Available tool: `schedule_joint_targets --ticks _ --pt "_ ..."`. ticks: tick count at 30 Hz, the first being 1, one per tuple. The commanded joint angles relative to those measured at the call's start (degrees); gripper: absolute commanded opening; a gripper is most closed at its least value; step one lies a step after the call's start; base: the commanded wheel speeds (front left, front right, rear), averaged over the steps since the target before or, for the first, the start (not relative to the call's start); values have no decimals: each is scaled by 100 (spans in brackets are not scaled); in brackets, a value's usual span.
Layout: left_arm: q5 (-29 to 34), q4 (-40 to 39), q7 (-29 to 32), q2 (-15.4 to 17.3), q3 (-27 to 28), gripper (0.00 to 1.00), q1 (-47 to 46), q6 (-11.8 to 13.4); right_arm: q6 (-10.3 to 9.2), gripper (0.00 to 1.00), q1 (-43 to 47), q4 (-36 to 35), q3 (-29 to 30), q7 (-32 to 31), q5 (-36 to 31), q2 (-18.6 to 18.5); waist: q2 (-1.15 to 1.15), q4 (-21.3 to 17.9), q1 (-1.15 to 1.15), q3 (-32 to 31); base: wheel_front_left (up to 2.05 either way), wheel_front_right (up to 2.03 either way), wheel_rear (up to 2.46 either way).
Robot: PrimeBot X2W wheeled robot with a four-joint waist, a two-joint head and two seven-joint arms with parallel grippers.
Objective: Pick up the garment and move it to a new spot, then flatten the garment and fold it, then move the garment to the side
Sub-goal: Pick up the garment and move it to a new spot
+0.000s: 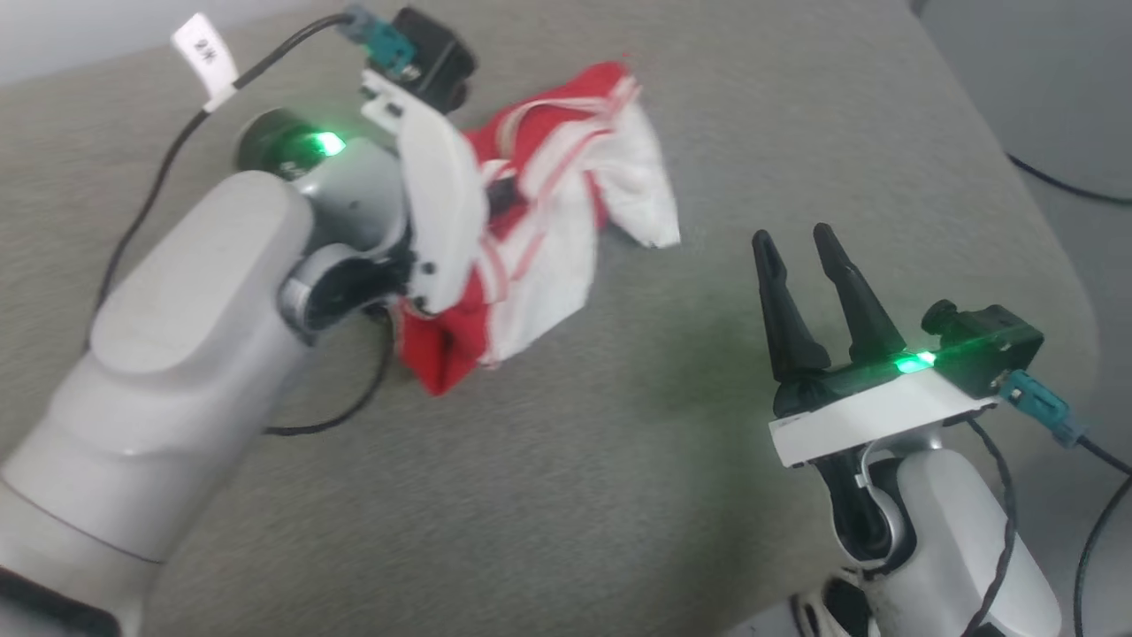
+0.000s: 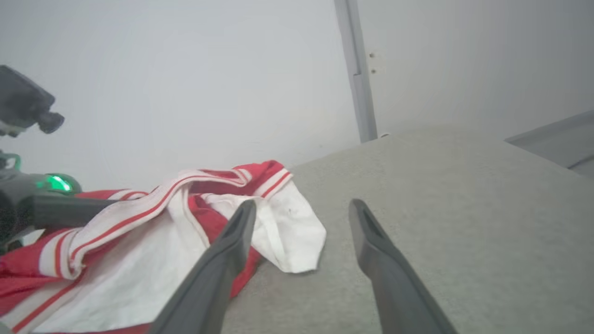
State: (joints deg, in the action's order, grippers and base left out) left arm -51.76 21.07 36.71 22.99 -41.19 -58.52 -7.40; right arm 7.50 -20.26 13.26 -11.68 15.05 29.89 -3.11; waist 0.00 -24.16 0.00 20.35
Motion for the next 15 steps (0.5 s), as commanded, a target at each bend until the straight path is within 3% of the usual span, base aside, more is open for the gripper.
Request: schedule_joint_targets --ticks 1,8,15 --pt "100 110 -46 98 -96 0 -101 -11 -2 100 -20 -23 19 16 66 26 0 -440 0 261 0 0 0" --pt "208 1043 -260 576 -866 0 -357 -11 -2 100 99 -46 30 16 381 30 0 -880 0 396 0 0 0" --pt "561 1657 -283 830 -2060 0 -592 6 -2 100 114 -154 87 16 526 26 0 -906 0 562 0 0 0"
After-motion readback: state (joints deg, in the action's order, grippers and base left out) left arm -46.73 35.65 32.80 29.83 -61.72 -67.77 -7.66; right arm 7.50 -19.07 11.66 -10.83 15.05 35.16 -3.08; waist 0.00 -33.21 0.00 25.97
